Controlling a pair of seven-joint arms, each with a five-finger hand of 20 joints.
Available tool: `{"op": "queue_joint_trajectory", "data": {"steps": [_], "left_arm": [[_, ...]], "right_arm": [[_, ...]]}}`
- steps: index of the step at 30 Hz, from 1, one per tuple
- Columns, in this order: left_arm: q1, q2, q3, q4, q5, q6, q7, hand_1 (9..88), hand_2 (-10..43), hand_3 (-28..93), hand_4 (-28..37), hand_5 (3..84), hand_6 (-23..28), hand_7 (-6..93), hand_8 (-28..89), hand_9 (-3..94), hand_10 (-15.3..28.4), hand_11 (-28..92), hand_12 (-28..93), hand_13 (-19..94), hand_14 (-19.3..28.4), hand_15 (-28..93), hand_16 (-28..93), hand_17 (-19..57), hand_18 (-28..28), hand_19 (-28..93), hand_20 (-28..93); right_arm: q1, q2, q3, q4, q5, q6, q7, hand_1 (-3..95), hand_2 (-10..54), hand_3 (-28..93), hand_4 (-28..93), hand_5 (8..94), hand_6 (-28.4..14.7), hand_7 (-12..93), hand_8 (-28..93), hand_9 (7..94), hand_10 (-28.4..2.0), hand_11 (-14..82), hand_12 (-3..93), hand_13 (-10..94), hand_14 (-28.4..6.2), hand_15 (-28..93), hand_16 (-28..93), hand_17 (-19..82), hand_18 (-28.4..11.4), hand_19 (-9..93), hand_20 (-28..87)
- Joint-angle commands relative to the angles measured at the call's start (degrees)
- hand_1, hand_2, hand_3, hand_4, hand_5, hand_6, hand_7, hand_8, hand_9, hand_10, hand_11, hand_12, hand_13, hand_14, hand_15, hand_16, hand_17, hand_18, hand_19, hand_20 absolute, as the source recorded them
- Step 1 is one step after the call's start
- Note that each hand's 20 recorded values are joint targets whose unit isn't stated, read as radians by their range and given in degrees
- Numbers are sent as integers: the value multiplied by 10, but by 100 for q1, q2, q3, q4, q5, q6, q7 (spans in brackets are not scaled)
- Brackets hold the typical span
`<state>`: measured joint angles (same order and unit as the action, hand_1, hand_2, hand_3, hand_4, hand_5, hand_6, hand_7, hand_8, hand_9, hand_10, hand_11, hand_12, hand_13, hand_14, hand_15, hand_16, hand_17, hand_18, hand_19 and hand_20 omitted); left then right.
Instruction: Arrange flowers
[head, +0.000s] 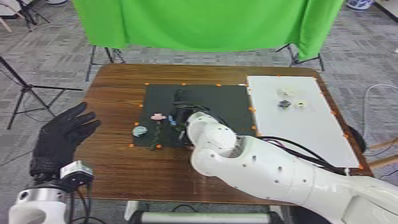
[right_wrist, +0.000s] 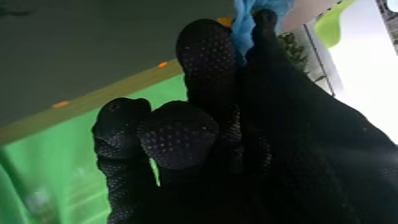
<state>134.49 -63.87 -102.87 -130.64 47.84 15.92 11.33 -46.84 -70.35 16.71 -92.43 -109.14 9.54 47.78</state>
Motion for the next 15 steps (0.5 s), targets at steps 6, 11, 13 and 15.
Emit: {"op": "queue_joint_trajectory", "data": {"steps": [6, 11, 13, 15], "left_arm": [[-55, 4, 48, 33, 42, -132, -81, 254, 39, 834, -186, 429, 118, 155, -98, 400, 202, 279, 97, 310, 273, 530, -102, -57, 245, 646, -58], [-46, 0, 36, 34, 37, -111, -81, 255, 39, 834, -184, 429, 117, 156, -99, 400, 201, 279, 97, 310, 274, 530, -103, -57, 245, 646, -58], [-40, -1, 31, 37, 38, -129, -74, 255, 39, 834, -184, 429, 118, 156, -99, 400, 202, 279, 97, 310, 274, 530, -103, -57, 245, 646, -58], [-47, 2, 44, 39, 30, -127, -74, 255, 39, 834, -185, 429, 118, 155, -99, 400, 201, 279, 97, 310, 273, 529, -103, -57, 244, 646, -57]], "right_arm": [[234, 4, -231, 210, -365, -93, 238, 498, -95, 812, -283, 776, -9, 316, -17, 840, -87, 372, 316, 777, -69, 793, 175, 385, -242, 932, 432], [14, -20, -52, 158, -549, -462, 151, 493, -95, 818, -283, 760, -12, 306, -24, 829, -87, 365, 320, 765, -70, 794, 173, 374, -240, 932, 421], [-13, -26, -74, 140, -592, -486, 136, 491, -95, 817, -283, 754, -13, 304, -26, 826, -88, 360, 321, 761, -71, 795, 172, 371, -241, 932, 415], [-38, -42, -67, 127, -618, -582, 129, 489, -95, 817, -283, 752, -14, 303, -28, 824, -91, 357, 323, 760, -72, 796, 171, 368, -241, 932, 410]]}}
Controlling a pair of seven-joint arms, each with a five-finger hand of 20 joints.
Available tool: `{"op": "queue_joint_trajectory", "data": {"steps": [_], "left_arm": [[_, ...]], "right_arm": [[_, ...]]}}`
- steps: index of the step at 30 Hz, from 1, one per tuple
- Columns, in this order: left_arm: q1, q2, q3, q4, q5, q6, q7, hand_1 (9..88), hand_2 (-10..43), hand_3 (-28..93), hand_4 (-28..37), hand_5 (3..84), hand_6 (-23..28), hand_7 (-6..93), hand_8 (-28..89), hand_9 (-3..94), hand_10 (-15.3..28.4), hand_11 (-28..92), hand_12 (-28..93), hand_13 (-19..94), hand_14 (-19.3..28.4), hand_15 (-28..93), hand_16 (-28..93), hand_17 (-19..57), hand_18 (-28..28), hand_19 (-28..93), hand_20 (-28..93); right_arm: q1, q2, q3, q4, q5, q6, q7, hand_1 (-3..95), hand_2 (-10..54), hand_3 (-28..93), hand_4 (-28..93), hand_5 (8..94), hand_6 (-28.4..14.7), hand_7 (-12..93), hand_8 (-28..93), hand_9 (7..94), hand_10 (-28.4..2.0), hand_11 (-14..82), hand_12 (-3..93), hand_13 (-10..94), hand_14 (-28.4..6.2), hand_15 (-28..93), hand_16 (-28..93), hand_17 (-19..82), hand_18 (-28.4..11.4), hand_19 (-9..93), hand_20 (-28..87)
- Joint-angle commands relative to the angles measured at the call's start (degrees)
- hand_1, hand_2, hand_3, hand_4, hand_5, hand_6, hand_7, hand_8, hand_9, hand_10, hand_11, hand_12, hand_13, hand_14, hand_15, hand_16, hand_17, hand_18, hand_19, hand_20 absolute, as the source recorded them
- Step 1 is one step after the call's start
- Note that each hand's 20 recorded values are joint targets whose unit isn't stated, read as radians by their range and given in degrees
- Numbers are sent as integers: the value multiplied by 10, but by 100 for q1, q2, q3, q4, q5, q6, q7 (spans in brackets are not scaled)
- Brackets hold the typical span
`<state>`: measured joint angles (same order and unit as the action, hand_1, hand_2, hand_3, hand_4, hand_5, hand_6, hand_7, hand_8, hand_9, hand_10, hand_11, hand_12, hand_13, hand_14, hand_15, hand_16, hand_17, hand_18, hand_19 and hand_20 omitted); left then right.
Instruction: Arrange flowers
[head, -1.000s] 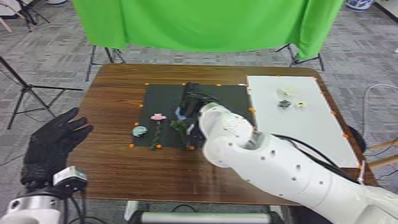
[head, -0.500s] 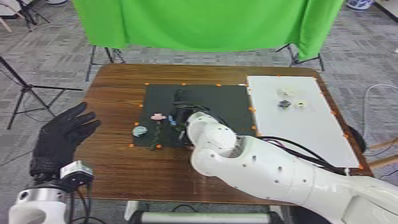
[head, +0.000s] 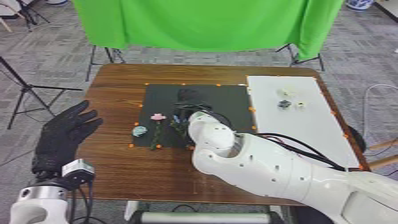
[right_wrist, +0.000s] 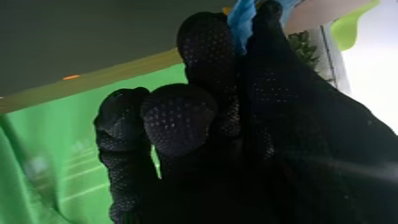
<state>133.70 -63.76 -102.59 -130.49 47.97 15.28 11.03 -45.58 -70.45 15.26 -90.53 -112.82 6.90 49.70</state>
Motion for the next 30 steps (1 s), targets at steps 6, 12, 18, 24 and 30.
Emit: {"op": "queue_joint_trajectory", "data": {"steps": [6, 12, 18, 24, 30], "left_arm": [[-37, -4, 48, 45, 37, -85, -81, 255, 39, 834, -184, 429, 118, 155, -99, 400, 201, 279, 97, 310, 274, 529, -103, -57, 244, 646, -57], [-54, 1, 48, 44, 51, -115, -118, 255, 39, 835, -185, 429, 117, 156, -99, 400, 202, 279, 97, 311, 273, 529, -103, -57, 244, 646, -57], [22, -10, 34, 16, 29, -68, -105, 255, 39, 835, -185, 430, 118, 155, -99, 400, 202, 279, 97, 310, 274, 530, -103, -57, 244, 645, -57], [112, -33, 26, -1, -15, -62, -90, 256, 39, 834, -185, 430, 118, 155, -99, 400, 201, 279, 97, 310, 274, 529, -103, -57, 244, 645, -57], [96, -9, 82, 3, -27, -28, -64, 256, 39, 836, -185, 429, 118, 155, -99, 400, 201, 280, 97, 310, 274, 529, -103, -57, 245, 645, -57]], "right_arm": [[-118, -57, 9, -21, -357, -447, -39, 479, -95, 814, -283, 740, -16, 297, -33, 814, -92, 353, 323, 753, -74, 797, 168, 361, -242, 932, 403], [-114, -11, -62, -22, -408, -430, 16, 461, -95, 822, -283, 712, -25, 288, -39, 788, -95, 357, 323, 732, -79, 802, 164, 347, -241, 932, 393], [-206, 5, -18, -35, -531, -589, 93, 450, -95, 832, -283, 660, -25, 261, -73, 736, -103, 375, 315, 696, -91, 815, 146, 312, -238, 930, 329], [-119, 25, -167, -56, -629, -275, 186, 438, -95, 843, -283, 632, -30, 253, -165, 701, -119, 417, 291, 679, -96, 831, 137, 306, -238, 932, 316], [-116, 29, -163, -112, -638, -179, 180, 421, -95, 856, -283, 602, -42, 247, -169, 652, -141, 484, 259, 656, -102, 862, 136, 304, -239, 932, 320]]}}
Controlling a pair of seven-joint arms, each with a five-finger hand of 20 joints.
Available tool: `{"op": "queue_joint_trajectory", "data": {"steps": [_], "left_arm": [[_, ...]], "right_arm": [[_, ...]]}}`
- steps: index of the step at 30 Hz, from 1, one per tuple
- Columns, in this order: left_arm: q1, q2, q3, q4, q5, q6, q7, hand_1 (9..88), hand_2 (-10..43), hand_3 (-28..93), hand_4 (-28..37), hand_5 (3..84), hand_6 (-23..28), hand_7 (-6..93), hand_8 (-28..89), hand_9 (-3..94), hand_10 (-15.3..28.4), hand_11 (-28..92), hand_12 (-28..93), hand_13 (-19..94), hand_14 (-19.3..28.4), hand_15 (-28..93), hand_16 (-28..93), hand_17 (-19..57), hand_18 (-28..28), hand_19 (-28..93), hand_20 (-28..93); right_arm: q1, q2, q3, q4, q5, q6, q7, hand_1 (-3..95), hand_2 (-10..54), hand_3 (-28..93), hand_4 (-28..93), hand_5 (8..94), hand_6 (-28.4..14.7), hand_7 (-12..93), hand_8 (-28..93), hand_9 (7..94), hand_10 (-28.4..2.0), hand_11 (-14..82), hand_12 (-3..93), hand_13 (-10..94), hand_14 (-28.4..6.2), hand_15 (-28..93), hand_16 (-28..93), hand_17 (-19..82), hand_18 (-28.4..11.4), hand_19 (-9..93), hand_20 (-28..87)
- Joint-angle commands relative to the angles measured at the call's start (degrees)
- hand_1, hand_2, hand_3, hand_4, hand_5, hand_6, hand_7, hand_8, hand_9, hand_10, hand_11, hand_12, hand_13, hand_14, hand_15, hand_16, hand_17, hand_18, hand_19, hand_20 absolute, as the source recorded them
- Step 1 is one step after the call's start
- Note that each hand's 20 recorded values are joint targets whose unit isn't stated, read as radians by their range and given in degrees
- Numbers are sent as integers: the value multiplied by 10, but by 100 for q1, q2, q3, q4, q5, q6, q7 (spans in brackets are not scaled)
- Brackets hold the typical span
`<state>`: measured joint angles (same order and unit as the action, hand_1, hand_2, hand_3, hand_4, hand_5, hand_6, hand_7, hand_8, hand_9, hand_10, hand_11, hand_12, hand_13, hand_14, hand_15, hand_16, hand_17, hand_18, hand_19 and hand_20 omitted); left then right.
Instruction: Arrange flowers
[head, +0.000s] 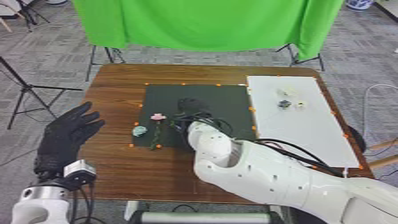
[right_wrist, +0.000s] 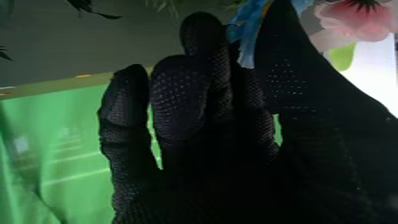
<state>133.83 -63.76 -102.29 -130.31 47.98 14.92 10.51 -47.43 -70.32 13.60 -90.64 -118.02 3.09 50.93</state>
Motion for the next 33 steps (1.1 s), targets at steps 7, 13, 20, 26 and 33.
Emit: {"op": "queue_joint_trajectory", "data": {"steps": [7, 13, 20, 26, 33], "left_arm": [[162, -33, 89, -40, -50, 63, -20, 255, 41, 835, -184, 429, 118, 154, -99, 400, 202, 280, 97, 311, 274, 529, -103, -57, 244, 645, -56], [235, -32, 99, -67, -71, 117, 48, 255, 44, 833, -183, 429, 118, 155, -99, 400, 202, 279, 96, 310, 274, 530, -103, -57, 245, 646, -57], [478, -23, 2, -164, -121, 257, 283, 255, 43, 833, -182, 429, 118, 155, -99, 400, 202, 280, 97, 311, 273, 530, -103, -57, 244, 647, -57], [697, 1, -32, -235, -171, 380, 466, 256, 43, 832, -184, 429, 118, 155, -99, 400, 202, 280, 97, 310, 273, 530, -103, -57, 244, 647, -58], [686, 16, 18, -245, -150, 383, 443, 256, 42, 832, -186, 429, 118, 155, -99, 400, 203, 279, 97, 309, 274, 530, -103, -57, 245, 647, -58]], "right_arm": [[-15, 5, 180, -290, 0, 512, -195, 401, -95, 873, -283, 585, -52, 235, -163, 622, -158, 517, 223, 638, -110, 875, 128, 295, -237, 932, 322], [60, 68, 232, -496, 4, 615, -297, 385, -95, 892, -283, 581, -53, 232, -162, 609, -168, 527, 198, 632, -113, 878, 123, 290, -238, 932, 321], [2, 880, 701, -997, 192, 521, -527, 354, -95, 914, -283, 569, -55, 229, -162, 597, -183, 512, 156, 625, -117, 868, 115, 287, -238, 932, 315], [-906, 1890, 2153, -1385, 841, -95, -1408, 294, -45, 924, -282, 559, -51, 228, -162, 573, -191, 368, 126, 588, -130, 835, 101, 261, -236, 926, 283], [-1390, 3162, 2555, -1429, 1012, 201, -1726, 266, -20, 928, -278, 543, -49, 226, -163, 534, -194, 283, 127, 566, -133, 820, 89, 246, -235, 923, 282]]}}
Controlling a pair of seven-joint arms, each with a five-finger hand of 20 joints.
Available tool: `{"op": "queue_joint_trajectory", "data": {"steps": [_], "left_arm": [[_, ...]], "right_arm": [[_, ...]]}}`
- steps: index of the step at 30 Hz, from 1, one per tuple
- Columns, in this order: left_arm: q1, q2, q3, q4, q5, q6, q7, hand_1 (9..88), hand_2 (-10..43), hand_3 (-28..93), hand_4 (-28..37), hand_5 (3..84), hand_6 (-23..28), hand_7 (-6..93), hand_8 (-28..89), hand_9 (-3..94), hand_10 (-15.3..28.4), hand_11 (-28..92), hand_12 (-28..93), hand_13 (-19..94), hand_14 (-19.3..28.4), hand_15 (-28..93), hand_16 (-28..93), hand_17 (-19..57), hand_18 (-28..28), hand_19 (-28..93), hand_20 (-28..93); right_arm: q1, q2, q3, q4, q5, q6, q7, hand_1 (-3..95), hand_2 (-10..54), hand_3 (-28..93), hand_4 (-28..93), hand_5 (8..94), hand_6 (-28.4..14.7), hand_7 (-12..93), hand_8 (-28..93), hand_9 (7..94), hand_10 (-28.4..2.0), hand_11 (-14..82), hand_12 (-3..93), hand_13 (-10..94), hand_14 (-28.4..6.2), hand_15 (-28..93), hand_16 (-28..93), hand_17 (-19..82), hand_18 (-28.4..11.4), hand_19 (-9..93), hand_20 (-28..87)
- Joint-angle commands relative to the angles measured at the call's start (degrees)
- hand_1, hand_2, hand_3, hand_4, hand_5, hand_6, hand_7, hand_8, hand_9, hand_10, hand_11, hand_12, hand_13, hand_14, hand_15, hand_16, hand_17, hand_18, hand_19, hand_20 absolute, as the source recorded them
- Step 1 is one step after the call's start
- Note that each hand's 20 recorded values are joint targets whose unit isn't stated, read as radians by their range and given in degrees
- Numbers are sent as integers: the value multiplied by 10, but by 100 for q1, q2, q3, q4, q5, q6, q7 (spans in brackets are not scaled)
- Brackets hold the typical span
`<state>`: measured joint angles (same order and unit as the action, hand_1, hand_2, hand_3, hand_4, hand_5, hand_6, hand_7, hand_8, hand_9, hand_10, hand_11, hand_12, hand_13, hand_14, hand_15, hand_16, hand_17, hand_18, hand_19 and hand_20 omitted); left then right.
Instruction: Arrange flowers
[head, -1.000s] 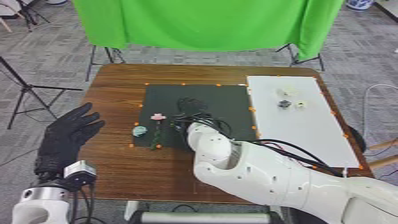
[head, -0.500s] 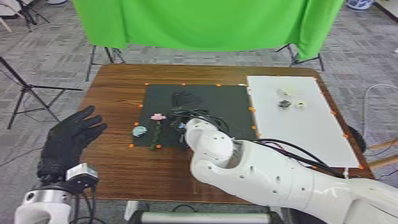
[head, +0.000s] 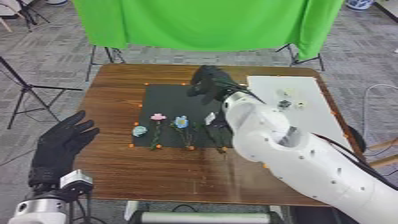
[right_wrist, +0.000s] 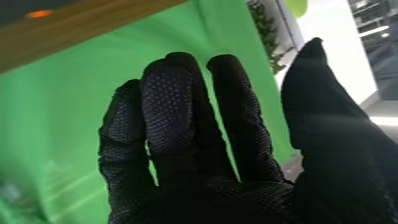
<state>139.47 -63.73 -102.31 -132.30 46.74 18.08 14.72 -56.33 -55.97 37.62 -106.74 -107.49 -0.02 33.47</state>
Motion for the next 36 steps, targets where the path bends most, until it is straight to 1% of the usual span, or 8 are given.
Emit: {"op": "queue_joint_trajectory", "data": {"steps": [1, 5, 10, 13, 24, 28, 29, 36], "left_arm": [[123, 27, 30, -51, -27, 68, 29, 256, 42, 833, -186, 429, 118, 155, -99, 400, 203, 279, 97, 309, 274, 530, -103, -57, 244, 647, -58], [83, -11, 42, -50, -14, 52, -37, 255, 41, 833, -185, 429, 118, 155, -99, 400, 203, 279, 97, 309, 274, 530, -103, -57, 244, 647, -58], [49, -34, 52, -57, 27, 30, -103, 255, 41, 833, -186, 429, 118, 156, -99, 401, 201, 279, 98, 309, 274, 529, -103, -57, 244, 646, -58], [37, 0, 106, -46, -25, 67, -63, 253, 40, 835, -185, 429, 118, 155, -99, 401, 202, 280, 97, 309, 273, 530, -103, -57, 244, 646, -58], [-98, -77, 155, -13, 47, -33, -213, 255, 39, 834, -186, 429, 118, 157, -99, 400, 201, 279, 97, 309, 274, 529, -103, -57, 244, 646, -57], [-129, -73, 164, -1, 43, -33, -205, 255, 38, 835, -186, 429, 118, 157, -99, 400, 201, 279, 97, 310, 273, 529, -103, -57, 244, 645, -57], [-95, -57, 175, -4, 15, -16, -146, 254, 38, 835, -186, 429, 118, 157, -99, 400, 201, 280, 97, 310, 273, 529, -103, -57, 244, 645, -57], [-148, -10, 210, 21, 3, -11, -76, 254, 38, 835, -186, 430, 118, 157, -99, 400, 201, 280, 97, 310, 274, 530, -102, -57, 244, 645, -56]], "right_arm": [[-487, 1895, 93, 197, -68, 589, 37, 266, -19, 928, -279, 545, -49, 227, -163, 539, -193, 280, 128, 570, -132, 819, 87, 250, -234, 925, 286], [-677, 2230, 322, 242, -103, 424, 273, 265, -17, 929, -278, 555, -47, 225, -162, 553, -191, 276, 133, 580, -131, 818, 86, 261, -232, 930, 298], [-347, 2490, -18, 457, -31, 601, 477, 266, -15, 929, -279, 554, -47, 226, -162, 552, -190, 275, 135, 583, -129, 818, 85, 265, -232, 932, 303], [-125, 2477, -181, 612, 38, 542, 576, 270, -16, 930, -278, 551, -46, 227, -162, 546, -187, 274, 135, 584, -126, 818, 85, 266, -231, 932, 305], [165, 2459, -462, 844, -11, 642, 941, 279, -28, 932, -272, 520, -46, 226, -165, 527, -183, 267, 136, 599, -113, 842, 87, 265, -231, 932, 313], [179, 2435, -431, 892, -14, 518, 994, 280, -30, 932, -271, 513, -43, 225, -163, 535, -184, 280, 138, 603, -115, 849, 84, 266, -231, 932, 318], [214, 2425, -482, 919, 3, 498, 1015, 280, -31, 932, -271, 511, -42, 224, -162, 535, -184, 282, 138, 602, -115, 850, 84, 266, -232, 932, 319], [171, 2262, -447, 1070, 62, 187, 1103, 280, -32, 932, -271, 486, -33, 215, -161, 533, -185, 279, 134, 602, -118, 851, 83, 266, -232, 932, 322]]}}
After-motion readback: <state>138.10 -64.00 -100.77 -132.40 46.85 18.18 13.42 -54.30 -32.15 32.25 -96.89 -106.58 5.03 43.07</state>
